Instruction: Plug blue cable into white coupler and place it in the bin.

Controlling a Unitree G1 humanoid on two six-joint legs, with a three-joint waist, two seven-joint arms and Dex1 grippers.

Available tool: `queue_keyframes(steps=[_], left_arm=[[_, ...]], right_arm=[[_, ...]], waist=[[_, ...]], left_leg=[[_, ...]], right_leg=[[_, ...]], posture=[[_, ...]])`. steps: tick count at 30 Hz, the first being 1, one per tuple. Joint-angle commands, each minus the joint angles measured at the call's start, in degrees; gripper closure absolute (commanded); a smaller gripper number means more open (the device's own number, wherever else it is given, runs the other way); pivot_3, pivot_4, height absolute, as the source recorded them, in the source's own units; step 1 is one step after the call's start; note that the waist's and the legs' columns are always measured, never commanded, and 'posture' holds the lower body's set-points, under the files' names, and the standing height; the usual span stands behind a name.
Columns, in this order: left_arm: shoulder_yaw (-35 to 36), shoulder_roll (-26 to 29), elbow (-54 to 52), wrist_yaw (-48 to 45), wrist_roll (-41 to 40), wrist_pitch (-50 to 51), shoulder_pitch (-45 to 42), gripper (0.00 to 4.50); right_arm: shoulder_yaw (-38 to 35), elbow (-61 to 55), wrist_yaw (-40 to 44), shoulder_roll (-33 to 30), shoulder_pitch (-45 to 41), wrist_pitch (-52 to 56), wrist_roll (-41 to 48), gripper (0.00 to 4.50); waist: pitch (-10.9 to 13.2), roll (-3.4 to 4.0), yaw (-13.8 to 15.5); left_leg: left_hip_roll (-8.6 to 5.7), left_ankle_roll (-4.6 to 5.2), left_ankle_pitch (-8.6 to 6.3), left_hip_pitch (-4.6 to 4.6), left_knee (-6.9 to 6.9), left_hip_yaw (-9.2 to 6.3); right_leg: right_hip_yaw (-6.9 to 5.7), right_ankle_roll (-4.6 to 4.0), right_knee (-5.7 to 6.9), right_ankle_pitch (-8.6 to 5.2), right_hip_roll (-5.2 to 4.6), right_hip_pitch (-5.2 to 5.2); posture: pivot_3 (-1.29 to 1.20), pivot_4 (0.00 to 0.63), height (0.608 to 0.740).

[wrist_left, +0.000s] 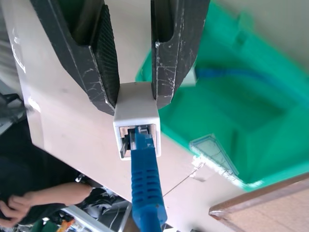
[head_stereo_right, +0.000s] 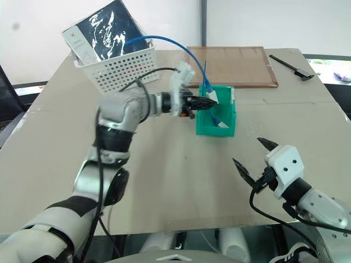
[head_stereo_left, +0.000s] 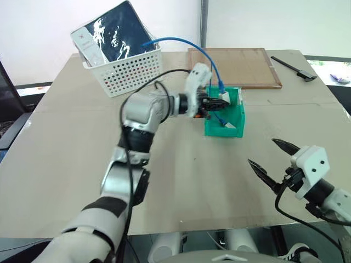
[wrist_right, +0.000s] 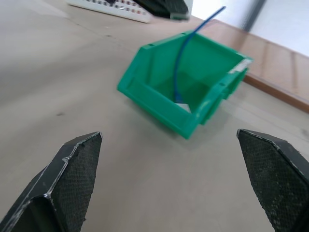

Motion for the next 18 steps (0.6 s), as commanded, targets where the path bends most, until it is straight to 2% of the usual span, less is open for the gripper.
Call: queue_keyframes(steps=[1,2,6,9,12,14,18], left_arm=[[0.4,-4.0,15.7,4.7,3.7,-5.8,-7.8,4.13],[1.0,-4.8,20.1,5.5,4.2,-7.0,-9.9,3.11],[1.9,-4.7,28.1,4.3,5.1,-10.5,-14.5,1.42],[3.1,-0.2,22.1,-0.6,1.6,-1.9,-14.4,0.02],[3.5,5.4,8.3,-5.4,-2.7,4.8,-8.7,0.02],[3.9,8.1,-2.8,-5.6,-3.4,2.5,-2.1,0.02],[7.2,13.0,-24.9,-9.9,-6.2,-10.1,16.1,0.02]], right_arm=[[0.1,-3.2,-2.8,0.9,0.6,-1.7,-0.8,0.08],[0.3,-3.5,-3.3,0.9,0.7,-1.6,-1.0,0.00],[0.4,-4.3,-4.1,0.6,1.6,-1.5,-1.0,0.00],[-0.7,-4.4,-4.6,1.0,2.8,-1.7,-0.7,0.00],[-0.8,-3.6,-4.6,1.0,2.7,-2.0,-0.1,0.00],[-1.0,-2.7,-4.3,1.0,2.5,-2.5,0.6,0.00],[-3.0,1.0,-1.9,-0.1,0.5,-3.7,3.8,0.00]], waist=[[0.0,-0.03,0.0],[0.1,-0.05,0.0],[0.1,-0.05,-0.2],[0.1,-0.04,-0.2],[0.2,-0.01,-0.5],[0.1,0.10,-0.9],[0.1,0.16,-0.5]], left_leg=[[-0.02,0.00,0.00,-0.03,0.00,0.00],[-0.04,0.00,0.00,-0.08,0.00,-0.01],[-0.05,0.00,0.00,-0.14,-0.05,0.09],[-0.03,0.00,0.00,-0.19,-0.10,0.09],[0.01,-0.01,0.00,-0.19,-0.11,0.15],[0.15,-0.01,0.00,-0.12,-0.12,0.20],[0.31,-0.31,0.15,-0.09,-0.16,0.28]], right_leg=[[-0.01,0.00,0.00,0.00,0.01,-0.04],[-0.01,-0.01,-0.03,0.01,0.00,-0.08],[0.11,-0.02,-0.04,0.01,0.00,-0.22],[0.13,-0.02,-0.04,0.00,0.00,-0.29],[0.22,-0.01,-0.04,0.00,0.00,-0.33],[0.29,-0.02,-0.01,0.00,0.00,-0.32],[0.42,-0.25,-0.03,0.14,-0.03,-0.33]], posture=[[0.00,0.150,0.740],[0.00,0.150,0.740],[0.00,0.150,0.740],[0.00,0.150,0.740],[0.00,0.150,0.740],[0.00,0.150,0.740],[0.00,0.150,0.740]])
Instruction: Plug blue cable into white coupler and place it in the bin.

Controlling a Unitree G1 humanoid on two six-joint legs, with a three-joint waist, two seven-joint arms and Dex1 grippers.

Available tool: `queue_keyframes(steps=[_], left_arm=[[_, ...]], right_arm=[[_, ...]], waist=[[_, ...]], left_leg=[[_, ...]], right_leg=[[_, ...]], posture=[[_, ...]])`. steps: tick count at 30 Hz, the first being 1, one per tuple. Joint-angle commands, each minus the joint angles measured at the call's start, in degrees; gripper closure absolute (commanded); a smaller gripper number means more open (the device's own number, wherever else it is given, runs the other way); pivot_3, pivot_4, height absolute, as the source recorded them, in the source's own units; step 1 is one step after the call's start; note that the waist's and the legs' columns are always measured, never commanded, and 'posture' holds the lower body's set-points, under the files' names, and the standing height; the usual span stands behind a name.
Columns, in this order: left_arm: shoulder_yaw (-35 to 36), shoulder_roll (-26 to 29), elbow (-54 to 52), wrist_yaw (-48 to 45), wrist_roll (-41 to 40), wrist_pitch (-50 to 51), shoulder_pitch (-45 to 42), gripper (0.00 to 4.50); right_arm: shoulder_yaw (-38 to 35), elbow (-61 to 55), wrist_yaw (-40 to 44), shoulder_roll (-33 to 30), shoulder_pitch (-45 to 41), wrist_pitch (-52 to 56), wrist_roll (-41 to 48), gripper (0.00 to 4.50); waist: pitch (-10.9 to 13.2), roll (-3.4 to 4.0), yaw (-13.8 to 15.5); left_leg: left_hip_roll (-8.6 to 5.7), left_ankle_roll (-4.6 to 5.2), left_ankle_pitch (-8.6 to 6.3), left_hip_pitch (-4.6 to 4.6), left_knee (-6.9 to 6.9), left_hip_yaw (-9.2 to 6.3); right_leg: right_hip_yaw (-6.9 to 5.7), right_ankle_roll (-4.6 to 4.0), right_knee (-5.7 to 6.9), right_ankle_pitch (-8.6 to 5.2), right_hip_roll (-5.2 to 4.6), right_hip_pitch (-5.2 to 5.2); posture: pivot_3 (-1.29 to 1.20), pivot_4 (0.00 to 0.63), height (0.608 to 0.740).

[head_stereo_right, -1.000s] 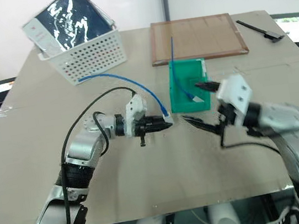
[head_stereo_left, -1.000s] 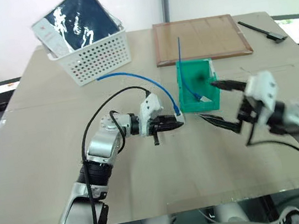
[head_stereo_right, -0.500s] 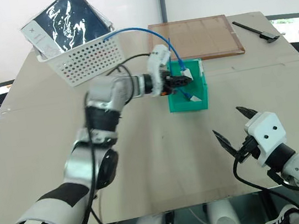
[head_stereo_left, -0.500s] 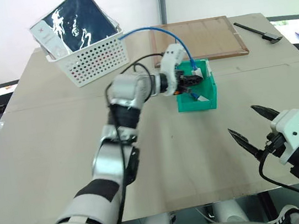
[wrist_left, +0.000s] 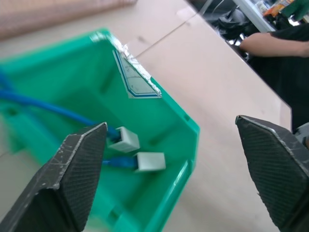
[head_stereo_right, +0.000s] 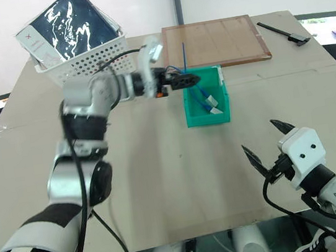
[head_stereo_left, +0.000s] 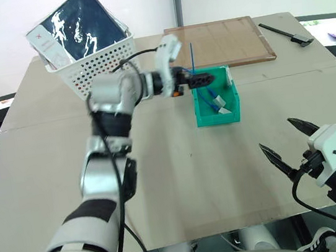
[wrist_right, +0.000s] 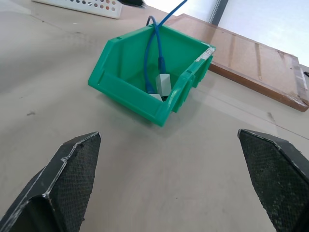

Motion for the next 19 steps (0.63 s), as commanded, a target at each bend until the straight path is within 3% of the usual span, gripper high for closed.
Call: queue_keyframes(steps=[1,8,11,19], left_arm=[[3.0,3.5,-15.5,-4.7,-3.8,-7.4,10.2,0.02],[9.9,12.3,-27.0,-6.6,-2.2,-19.8,39.6,0.02],[13.3,13.3,-31.8,-6.3,-3.1,-23.4,51.1,0.02],[15.6,12.5,-38.1,-4.0,-3.4,-28.9,66.4,0.02]], right_arm=[[-3.4,2.1,2.6,-1.7,-1.7,-2.1,3.0,0.00],[-9.2,14.0,14.4,-10.4,-3.8,-5.6,7.8,0.00],[-10.4,19.9,19.0,-13.5,-3.9,-7.9,8.3,0.00],[-9.0,28.4,22.8,-14.7,-4.4,-13.3,6.9,0.00]], waist=[[0.0,-0.01,0.6],[0.0,0.03,1.6],[0.1,-0.04,1.4],[0.1,-0.07,2.3]], left_leg=[[0.00,-0.01,0.00,-0.03,0.02,0.00],[-0.03,0.29,-0.16,0.04,0.04,0.15],[0.05,0.31,-0.17,0.04,0.04,0.27],[0.08,0.34,-0.19,0.08,0.09,0.22]], right_leg=[[-0.01,-0.01,0.02,0.00,-0.01,0.00],[-0.02,-0.25,-0.04,-0.13,-0.08,0.08],[0.04,-0.26,-0.06,-0.13,-0.08,0.05],[-0.07,-0.08,-0.08,-0.25,-0.11,0.18]], posture=[[0.00,0.150,0.740],[0.00,0.150,0.740],[0.00,0.150,0.740],[0.00,0.150,0.740]])
